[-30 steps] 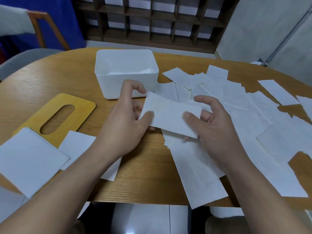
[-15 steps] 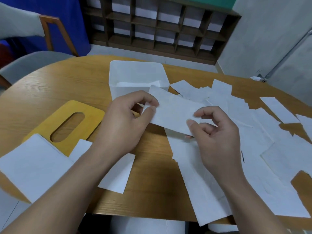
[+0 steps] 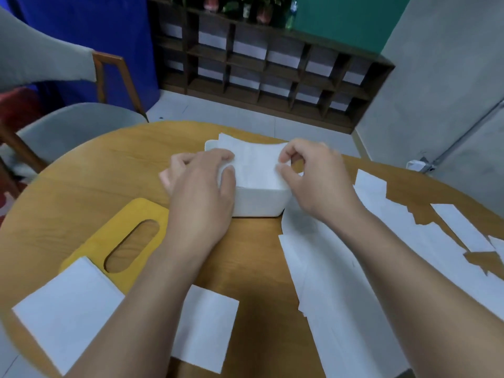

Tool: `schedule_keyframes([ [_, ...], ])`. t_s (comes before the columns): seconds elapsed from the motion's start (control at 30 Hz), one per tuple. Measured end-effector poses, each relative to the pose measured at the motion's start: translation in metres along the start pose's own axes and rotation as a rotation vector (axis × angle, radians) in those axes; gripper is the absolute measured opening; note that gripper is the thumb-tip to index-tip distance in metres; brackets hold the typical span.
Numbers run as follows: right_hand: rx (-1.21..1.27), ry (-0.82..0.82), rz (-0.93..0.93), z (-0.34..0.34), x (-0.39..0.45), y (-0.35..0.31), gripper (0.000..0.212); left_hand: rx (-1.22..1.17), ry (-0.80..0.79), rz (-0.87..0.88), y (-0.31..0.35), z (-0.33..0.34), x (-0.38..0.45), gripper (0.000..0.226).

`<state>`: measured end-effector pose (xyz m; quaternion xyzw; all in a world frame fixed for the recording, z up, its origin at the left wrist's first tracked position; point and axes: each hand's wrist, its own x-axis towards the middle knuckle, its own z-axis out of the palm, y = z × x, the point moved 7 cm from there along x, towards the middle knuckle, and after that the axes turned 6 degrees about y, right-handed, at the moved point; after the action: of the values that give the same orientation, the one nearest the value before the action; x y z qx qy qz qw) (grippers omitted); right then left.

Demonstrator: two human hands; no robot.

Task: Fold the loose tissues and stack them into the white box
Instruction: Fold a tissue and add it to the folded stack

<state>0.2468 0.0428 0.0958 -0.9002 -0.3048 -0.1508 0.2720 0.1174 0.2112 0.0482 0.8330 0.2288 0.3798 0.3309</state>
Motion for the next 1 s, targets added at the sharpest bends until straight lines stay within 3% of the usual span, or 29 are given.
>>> schedule_keyframes([
  [0.2,-0.243,-0.268,-0.114,0.035,0.024,-0.004,0.018,0.167,-0.043,0.017,-0.011,0.015,0.007,0.030],
  [0.6,-0.448,-0.507,-0.253,0.045,0.045,-0.005,0.018,0.142,-0.088,0.025,-0.018,0.017,0.007,0.037],
  [0.67,-0.496,-0.515,-0.310,0.045,0.049,-0.006,0.016,0.128,-0.101,0.021,-0.018,0.018,0.007,0.038],
  [0.8,-0.605,-0.438,-0.440,0.051,0.054,-0.006,0.042,0.131,-0.102,0.012,-0.018,0.018,0.006,0.039],
  [1.0,-0.627,-0.487,-0.477,0.071,0.051,-0.005,0.003,0.129,-0.110,-0.002,-0.018,0.019,0.006,0.038],
])
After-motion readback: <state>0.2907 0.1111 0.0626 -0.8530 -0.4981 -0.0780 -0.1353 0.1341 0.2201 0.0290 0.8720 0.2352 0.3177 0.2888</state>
